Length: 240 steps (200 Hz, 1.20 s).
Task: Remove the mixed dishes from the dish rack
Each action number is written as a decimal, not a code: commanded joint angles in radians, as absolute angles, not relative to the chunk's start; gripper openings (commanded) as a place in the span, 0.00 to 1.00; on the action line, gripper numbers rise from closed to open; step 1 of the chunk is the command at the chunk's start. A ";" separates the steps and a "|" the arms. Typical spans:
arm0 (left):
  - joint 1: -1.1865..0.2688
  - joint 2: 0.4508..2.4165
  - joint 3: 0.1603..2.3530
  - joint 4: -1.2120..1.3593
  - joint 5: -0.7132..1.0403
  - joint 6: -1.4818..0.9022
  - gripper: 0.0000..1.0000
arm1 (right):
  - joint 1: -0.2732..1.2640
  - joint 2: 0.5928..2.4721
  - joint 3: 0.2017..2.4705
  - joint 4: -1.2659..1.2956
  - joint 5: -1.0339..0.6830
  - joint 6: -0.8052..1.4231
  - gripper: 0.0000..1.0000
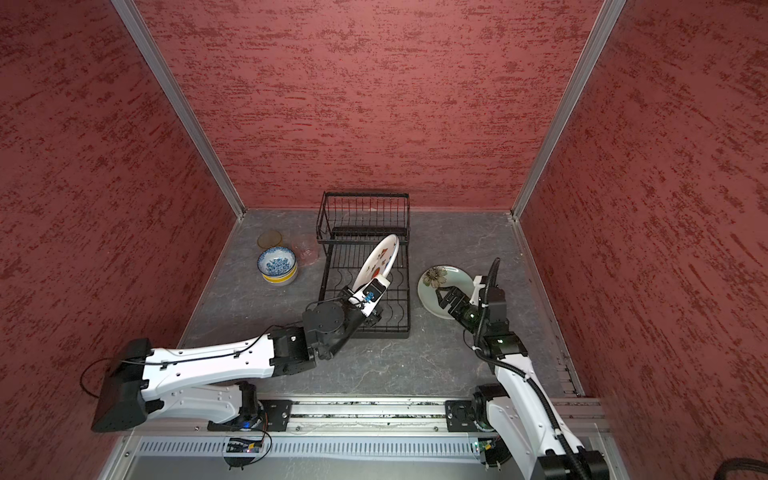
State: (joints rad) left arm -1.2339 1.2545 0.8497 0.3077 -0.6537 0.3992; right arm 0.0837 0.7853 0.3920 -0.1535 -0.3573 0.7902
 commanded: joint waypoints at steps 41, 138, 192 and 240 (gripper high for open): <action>-1.295 1.342 0.858 0.436 -0.698 0.429 0.00 | 0.088 0.747 0.462 -0.115 -0.389 0.841 0.99; -1.356 1.458 0.875 0.452 -0.666 0.470 0.00 | 0.087 0.758 0.545 -0.173 -0.452 0.896 0.99; -1.360 1.543 0.898 0.505 -0.655 0.537 0.00 | 0.087 0.749 0.554 -0.158 -0.494 0.947 0.99; -1.361 1.656 0.959 0.609 -0.665 0.645 0.00 | 0.087 0.763 0.554 -0.195 -0.526 0.926 0.95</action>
